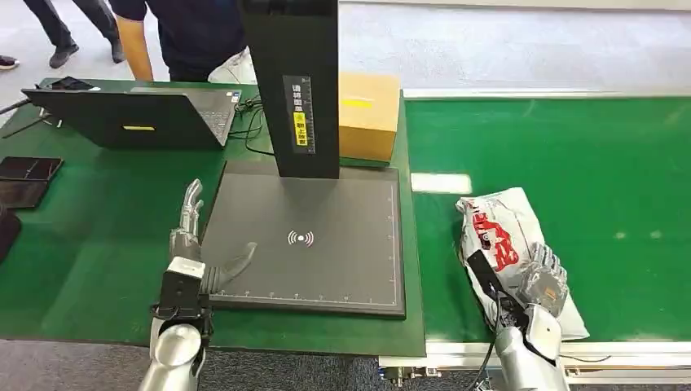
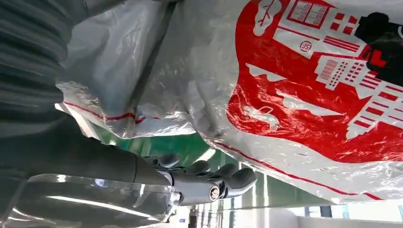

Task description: Moved the parcel from conveyor to table for the left to box.

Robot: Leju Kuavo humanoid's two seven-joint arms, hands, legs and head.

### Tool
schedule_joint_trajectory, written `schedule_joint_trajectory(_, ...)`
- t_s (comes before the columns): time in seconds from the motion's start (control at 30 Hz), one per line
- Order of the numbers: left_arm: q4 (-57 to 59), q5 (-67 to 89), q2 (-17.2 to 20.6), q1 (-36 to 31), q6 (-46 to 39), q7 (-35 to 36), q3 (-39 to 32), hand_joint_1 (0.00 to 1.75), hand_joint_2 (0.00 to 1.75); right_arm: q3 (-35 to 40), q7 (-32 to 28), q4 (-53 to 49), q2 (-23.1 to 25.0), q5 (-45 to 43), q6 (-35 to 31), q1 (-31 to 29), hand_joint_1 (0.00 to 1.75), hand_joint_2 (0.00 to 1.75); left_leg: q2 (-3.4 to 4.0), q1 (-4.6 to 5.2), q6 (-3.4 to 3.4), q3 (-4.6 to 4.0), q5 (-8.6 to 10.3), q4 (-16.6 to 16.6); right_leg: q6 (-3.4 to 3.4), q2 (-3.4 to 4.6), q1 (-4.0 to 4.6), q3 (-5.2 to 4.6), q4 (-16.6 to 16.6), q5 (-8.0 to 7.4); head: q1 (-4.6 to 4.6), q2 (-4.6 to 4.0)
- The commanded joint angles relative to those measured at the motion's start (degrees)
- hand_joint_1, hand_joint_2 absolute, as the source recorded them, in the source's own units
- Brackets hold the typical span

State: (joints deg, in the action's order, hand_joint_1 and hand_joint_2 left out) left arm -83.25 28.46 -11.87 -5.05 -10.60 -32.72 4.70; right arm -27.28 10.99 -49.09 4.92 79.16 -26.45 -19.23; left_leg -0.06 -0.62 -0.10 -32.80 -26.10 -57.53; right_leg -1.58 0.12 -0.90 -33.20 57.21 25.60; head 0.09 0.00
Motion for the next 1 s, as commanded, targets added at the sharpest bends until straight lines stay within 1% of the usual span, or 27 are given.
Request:
schedule_joint_trajectory(0.03, -0.1, 0.3, -0.2, -0.3, 0.2, 0.4, -1.1, 0.00, 1.75, -1.8, 0.7, 4.5, -1.3, 0.5, 0.6, -0.3, 1.19, 1.75, -0.09, -0.01, 0.02, 0.12, 0.04, 0.1, 0.10, -0.12, 0.03, 0.16, -0.1, -0.02, 0.00, 0.00)
schedule_joint_trajectory(0.07, -0.2, 0.3, -0.2, -0.2, 0.2, 0.4, -1.1, 0.00, 1.75, -1.7, 0.8, 4.5, -1.3, 0.7, 0.6, -0.3, 1.40, 1.75, -0.09, -0.01, 0.01, 0.09, 0.03, 0.1, 0.05, -0.11, 0.02, 0.13, -0.1, -0.01, -0.02, 0.00)
schedule_joint_trajectory(0.1, -0.3, 0.3, -0.2, -0.1, 0.2, 0.4, -1.1, 0.00, 1.75, -1.6, 0.9, 4.5, -1.3, 0.8, 0.7, -0.3, 1.50, 1.75, -0.05, -0.02, 0.01, 0.09, 0.01, 0.0, 0.04, -0.07, 0.03, 0.12, -0.1, -0.01, 0.00, 0.00)
schedule_joint_trajectory(0.13, -0.4, 0.3, -0.2, 0.0, 0.2, 0.4, -1.1, 0.00, 1.75, -1.6, 0.9, 4.5, -1.3, 0.9, 0.7, -0.4, 1.64, 1.75, -0.08, 0.00, 0.01, 0.11, 0.04, 0.1, 0.07, -0.10, 0.02, 0.15, -0.1, -0.02, -0.02, 0.00)
schedule_joint_trajectory(0.37, -0.5, 0.3, -0.2, 0.2, 0.2, 0.5, -1.1, 0.00, 1.75, -1.6, 0.9, 4.6, -1.3, 1.0, 0.8, -0.5, 1.66, 1.75, -0.07, 0.01, 0.00, 0.11, 0.02, 0.1, 0.06, -0.08, 0.01, 0.12, -0.1, 0.00, -0.02, 0.00)
schedule_joint_trajectory(0.4, -0.7, 0.4, -0.3, 0.2, 0.2, 0.5, -1.1, 0.00, 1.75, -1.5, 1.0, 4.6, -1.3, 1.2, 0.9, -0.5, 1.64, 1.75, -0.06, 0.00, 0.00, 0.08, 0.00, 0.0, 0.03, -0.07, 0.02, 0.10, -0.1, 0.00, 0.00, 0.00)
schedule_joint_trajectory(0.43, -0.9, 0.4, -0.3, 0.3, 0.2, 0.5, -1.1, 0.00, 1.75, -1.5, 1.0, 4.6, -1.3, 1.3, 0.9, -0.5, 1.68, 1.75, -0.07, 0.00, 0.00, 0.12, 0.00, 0.1, 0.05, -0.09, 0.02, 0.14, -0.1, 0.00, -0.02, 0.00)
schedule_joint_trajectory(0.5, -1.2, 0.6, -0.3, 0.5, 0.3, 0.7, -1.2, 0.00, 1.75, -1.6, 1.1, 4.3, -1.2, 1.7, 0.9, -0.5, 1.66, 1.75, -0.06, 0.00, 0.00, 0.11, 0.01, 0.1, 0.06, -0.08, 0.02, 0.12, -0.1, 0.00, -0.02, 0.00)
schedule_joint_trajectory(0.53, -1.2, 0.6, -0.3, 0.5, 0.3, 0.8, -1.2, 0.00, 1.75, -1.7, 1.0, 4.2, -1.1, 1.8, 0.9, -0.5, 1.71, 1.75, -0.08, 0.01, 0.01, 0.13, 0.02, 0.1, 0.08, -0.10, 0.02, 0.14, -0.1, -0.01, -0.02, 0.00)
schedule_joint_trajectory(0.83, -1.3, 0.6, -0.3, 0.8, 0.1, 0.8, -1.2, 0.00, 1.75, -1.7, 0.6, 3.8, -1.0, 2.0, 0.5, -0.5, 1.69, 1.75, -0.06, 0.00, 0.00, 0.09, 0.01, 0.1, 0.05, -0.07, 0.02, 0.10, -0.1, 0.00, -0.02, 0.00)
schedule_joint_trajectory(0.87, -1.3, 0.7, -0.2, 0.8, 0.1, 0.8, -1.2, 0.00, 1.75, -1.6, 0.4, 3.1, -0.8, 2.0, 0.0, -0.3, 1.71, 1.75, -0.05, 0.00, 0.00, 0.13, 0.02, 0.1, 0.07, -0.07, 0.02, 0.14, -0.1, -0.02, 0.00, 0.00)
schedule_joint_trajectory(0.97, -1.3, 0.7, -0.1, 0.9, -0.1, 0.8, -1.1, 0.00, 1.75, -1.4, -0.2, 0.9, -0.1, 2.0, -1.2, 0.3, 1.69, 1.75, -0.04, 0.00, 0.00, 0.08, 0.00, 0.1, 0.04, -0.05, 0.01, 0.08, -0.1, 0.00, -0.02, 0.00)
schedule_joint_trajectory(1.0, -1.3, 0.7, -0.1, 1.0, -0.2, 0.8, -1.1, 0.00, 1.75, -1.1, -0.6, -0.6, 0.3, 2.0, -1.8, 0.8, 1.73, 1.75, -0.06, 0.02, 0.00, 0.11, 0.02, 0.1, 0.07, -0.08, 0.00, 0.11, -0.1, 0.00, 0.00, 0.00)
